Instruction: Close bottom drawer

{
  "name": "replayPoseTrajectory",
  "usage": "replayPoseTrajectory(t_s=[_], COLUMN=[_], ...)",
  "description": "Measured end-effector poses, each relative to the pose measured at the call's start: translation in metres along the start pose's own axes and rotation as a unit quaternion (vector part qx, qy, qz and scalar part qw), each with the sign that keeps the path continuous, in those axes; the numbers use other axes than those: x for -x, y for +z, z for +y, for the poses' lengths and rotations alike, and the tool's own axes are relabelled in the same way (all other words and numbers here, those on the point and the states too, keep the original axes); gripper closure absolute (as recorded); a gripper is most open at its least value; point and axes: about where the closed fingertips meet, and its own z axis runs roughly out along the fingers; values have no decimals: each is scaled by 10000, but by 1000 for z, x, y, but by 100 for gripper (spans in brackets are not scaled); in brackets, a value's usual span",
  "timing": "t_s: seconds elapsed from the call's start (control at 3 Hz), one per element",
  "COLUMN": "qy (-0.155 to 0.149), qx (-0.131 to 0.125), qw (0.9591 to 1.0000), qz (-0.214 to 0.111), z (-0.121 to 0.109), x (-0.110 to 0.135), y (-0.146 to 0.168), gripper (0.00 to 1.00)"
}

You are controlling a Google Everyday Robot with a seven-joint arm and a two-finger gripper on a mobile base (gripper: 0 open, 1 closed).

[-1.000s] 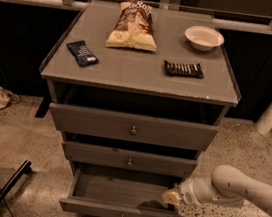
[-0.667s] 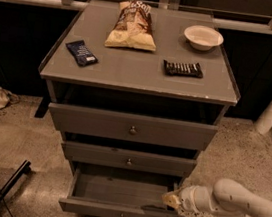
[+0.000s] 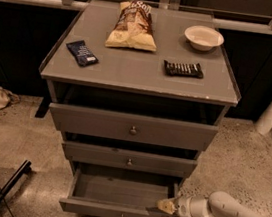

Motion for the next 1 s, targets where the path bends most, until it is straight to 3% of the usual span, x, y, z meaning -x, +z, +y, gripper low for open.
replayPoseTrajectory(t_s=[0.67, 1.0], qy=[-64, 252], qx=[121, 155], qw=[9999, 9995], qz=[35, -89], z=[0, -7], x=[-2, -22], y=[9, 22], gripper=[100, 100])
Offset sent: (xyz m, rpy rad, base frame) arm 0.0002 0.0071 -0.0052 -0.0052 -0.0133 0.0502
